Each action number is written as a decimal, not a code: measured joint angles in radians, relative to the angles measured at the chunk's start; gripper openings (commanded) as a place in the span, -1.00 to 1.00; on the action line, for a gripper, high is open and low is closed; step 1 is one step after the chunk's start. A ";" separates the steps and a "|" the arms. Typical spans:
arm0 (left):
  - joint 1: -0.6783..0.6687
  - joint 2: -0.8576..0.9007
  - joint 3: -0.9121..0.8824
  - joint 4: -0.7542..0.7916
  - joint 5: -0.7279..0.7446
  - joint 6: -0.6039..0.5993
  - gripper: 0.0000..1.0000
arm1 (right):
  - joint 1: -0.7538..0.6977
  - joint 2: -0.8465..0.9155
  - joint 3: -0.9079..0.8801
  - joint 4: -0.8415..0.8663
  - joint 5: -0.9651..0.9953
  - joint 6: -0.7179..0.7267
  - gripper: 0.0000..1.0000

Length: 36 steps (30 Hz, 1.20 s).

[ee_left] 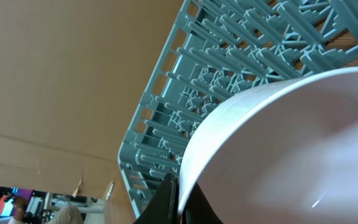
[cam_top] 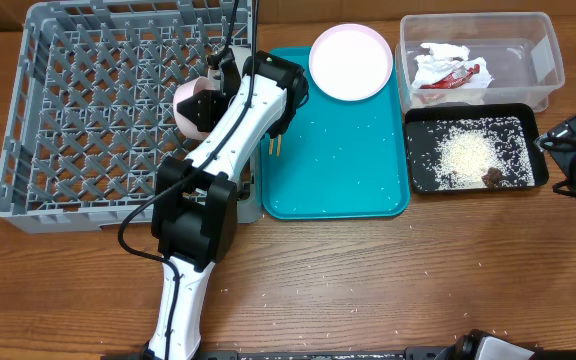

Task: Sort waste into correct bins and load items into the dishwasher
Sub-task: 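Lift the pink-lined bowl and place it in the dish rack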

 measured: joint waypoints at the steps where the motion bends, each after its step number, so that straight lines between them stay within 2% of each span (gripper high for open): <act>1: 0.000 0.000 0.000 0.000 0.002 0.000 -0.92 | 0.000 0.000 0.000 0.000 0.000 0.000 1.00; 8: 0.001 0.000 -0.044 0.000 0.012 -0.024 -0.92 | 0.000 0.000 0.000 -0.001 0.000 0.000 1.00; 19: -0.018 0.000 -0.060 0.000 -0.134 0.022 -0.92 | 0.000 0.000 0.000 0.000 0.002 0.000 1.00; 36: -0.025 0.000 -0.060 0.000 -0.112 0.032 -0.92 | 0.000 0.000 0.000 -0.001 0.003 0.000 1.00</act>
